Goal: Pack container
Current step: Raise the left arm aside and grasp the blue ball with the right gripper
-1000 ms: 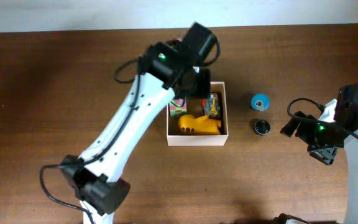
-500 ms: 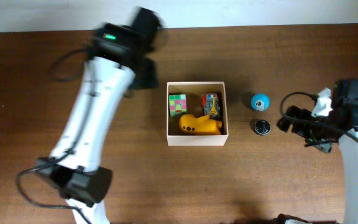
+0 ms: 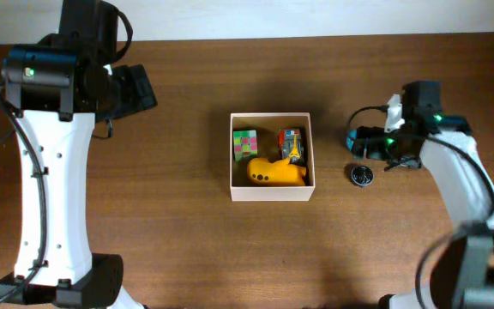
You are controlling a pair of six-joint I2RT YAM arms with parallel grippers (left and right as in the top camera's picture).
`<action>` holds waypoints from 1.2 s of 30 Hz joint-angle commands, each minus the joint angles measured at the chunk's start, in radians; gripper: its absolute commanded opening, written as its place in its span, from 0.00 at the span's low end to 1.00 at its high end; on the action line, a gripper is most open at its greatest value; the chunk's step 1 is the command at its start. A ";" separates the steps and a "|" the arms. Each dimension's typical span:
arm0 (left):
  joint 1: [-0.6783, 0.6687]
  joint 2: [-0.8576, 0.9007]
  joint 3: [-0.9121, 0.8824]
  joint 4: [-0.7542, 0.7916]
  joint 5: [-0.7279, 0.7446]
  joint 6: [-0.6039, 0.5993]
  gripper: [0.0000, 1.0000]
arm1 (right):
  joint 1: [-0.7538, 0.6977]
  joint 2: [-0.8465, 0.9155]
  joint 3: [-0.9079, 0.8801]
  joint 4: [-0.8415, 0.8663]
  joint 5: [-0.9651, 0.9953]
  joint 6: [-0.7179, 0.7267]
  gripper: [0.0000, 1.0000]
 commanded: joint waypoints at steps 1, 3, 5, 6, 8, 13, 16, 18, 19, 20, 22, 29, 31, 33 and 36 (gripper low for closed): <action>0.002 0.007 0.004 -0.001 0.008 0.017 0.99 | 0.005 0.079 0.014 0.036 0.037 -0.033 0.99; 0.002 0.007 0.004 -0.001 0.008 0.017 0.99 | 0.005 0.123 0.014 0.074 0.044 -0.034 0.98; 0.002 0.007 0.004 -0.001 0.008 0.017 0.99 | 0.005 0.158 0.014 0.120 0.047 -0.034 0.98; 0.002 0.007 0.004 -0.001 0.008 0.017 0.99 | 0.005 0.172 0.014 0.143 0.047 -0.036 0.97; 0.002 0.007 0.004 -0.001 0.008 0.017 0.99 | 0.006 0.184 0.014 0.184 0.045 -0.061 0.97; 0.002 0.007 0.004 -0.001 0.008 0.017 0.99 | 0.006 0.188 0.014 0.251 0.043 -0.060 0.94; 0.002 0.007 0.004 -0.001 0.008 0.017 0.99 | 0.014 0.201 0.014 0.281 0.030 -0.055 0.88; 0.002 0.007 0.004 -0.001 0.008 0.017 0.99 | 0.031 0.208 0.014 0.293 0.028 -0.053 0.88; 0.002 0.007 0.004 -0.001 0.008 0.017 0.99 | 0.040 0.212 0.014 0.300 0.029 -0.053 0.88; 0.002 0.007 0.004 -0.001 0.008 0.017 0.99 | 0.049 0.216 0.014 0.307 0.029 -0.053 0.88; 0.002 0.007 0.004 -0.001 0.008 0.017 0.99 | 0.064 0.223 0.014 0.315 0.042 -0.053 0.86; 0.002 0.007 0.004 -0.001 0.008 0.017 0.99 | 0.076 0.262 0.014 0.321 0.097 -0.026 0.78; 0.002 0.007 0.004 -0.001 0.008 0.017 0.99 | 0.076 0.262 0.014 0.322 0.106 -0.026 0.75; 0.002 0.007 0.004 -0.001 0.008 0.017 0.99 | 0.076 0.261 0.014 0.320 0.107 -0.026 0.70; 0.002 0.007 0.004 -0.001 0.008 0.017 0.99 | 0.079 0.251 0.017 0.293 0.107 -0.026 0.56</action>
